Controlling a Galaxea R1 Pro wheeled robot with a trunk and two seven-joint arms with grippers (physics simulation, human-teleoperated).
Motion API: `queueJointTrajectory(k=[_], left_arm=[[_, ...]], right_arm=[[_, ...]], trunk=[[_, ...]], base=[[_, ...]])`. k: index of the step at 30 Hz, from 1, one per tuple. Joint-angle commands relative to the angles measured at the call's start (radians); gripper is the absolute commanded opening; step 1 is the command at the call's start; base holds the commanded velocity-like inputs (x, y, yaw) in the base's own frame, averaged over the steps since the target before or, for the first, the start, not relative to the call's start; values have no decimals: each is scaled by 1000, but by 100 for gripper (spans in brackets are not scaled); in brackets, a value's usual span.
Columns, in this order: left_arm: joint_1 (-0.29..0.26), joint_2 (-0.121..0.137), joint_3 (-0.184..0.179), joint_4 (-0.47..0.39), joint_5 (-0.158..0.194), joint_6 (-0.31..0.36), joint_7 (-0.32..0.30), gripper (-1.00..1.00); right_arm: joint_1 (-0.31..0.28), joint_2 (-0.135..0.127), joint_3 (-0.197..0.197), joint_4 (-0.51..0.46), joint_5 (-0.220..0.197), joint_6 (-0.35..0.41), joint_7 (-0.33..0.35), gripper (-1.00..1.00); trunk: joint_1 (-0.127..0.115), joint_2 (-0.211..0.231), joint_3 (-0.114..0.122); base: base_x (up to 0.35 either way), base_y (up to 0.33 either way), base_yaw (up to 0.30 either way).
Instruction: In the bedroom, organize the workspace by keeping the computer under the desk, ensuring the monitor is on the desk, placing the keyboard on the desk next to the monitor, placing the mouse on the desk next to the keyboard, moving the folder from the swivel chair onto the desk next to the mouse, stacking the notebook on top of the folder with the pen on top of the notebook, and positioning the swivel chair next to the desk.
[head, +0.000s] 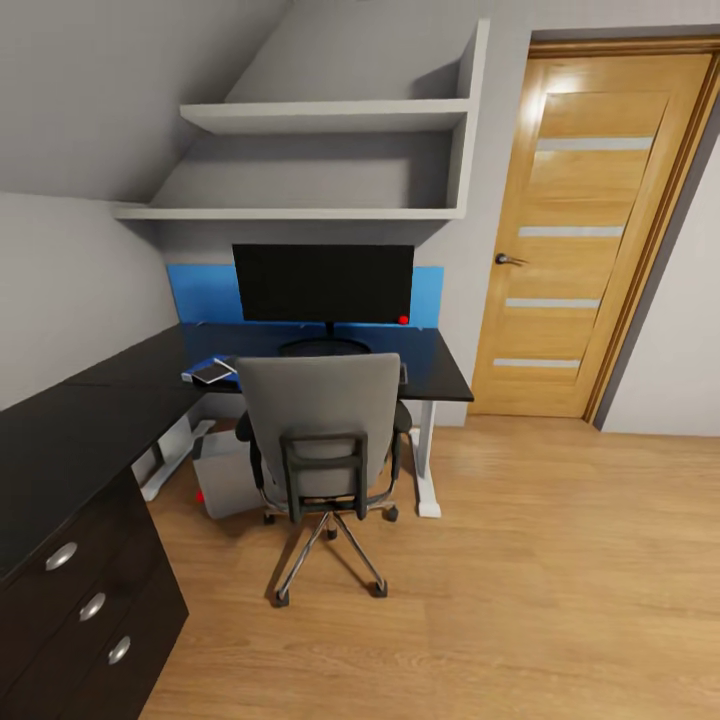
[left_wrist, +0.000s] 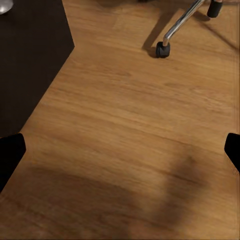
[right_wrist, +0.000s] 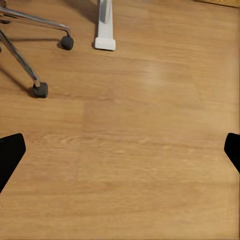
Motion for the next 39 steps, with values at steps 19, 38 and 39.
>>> queueJointTrajectory(k=[19, 38, 39], left_arm=[[45, 3, 7, 0, -1, -146, -6, 100], [48, 8, 7, 0, -1, -146, -1, 100], [48, 8, 7, 0, -1, -146, -1, 100]], right_arm=[[78, -26, 8, -1, -36, -106, -7, 100], [97, -39, -3, -12, -68, -106, -9, 100], [97, -39, -6, -12, -68, -106, -9, 100]], trunk=[[-73, 133, 59], [-146, 266, 113], [-150, 273, 115]], base=[[0, 0, 0], [0, 0, 0], [0, 0, 0]])
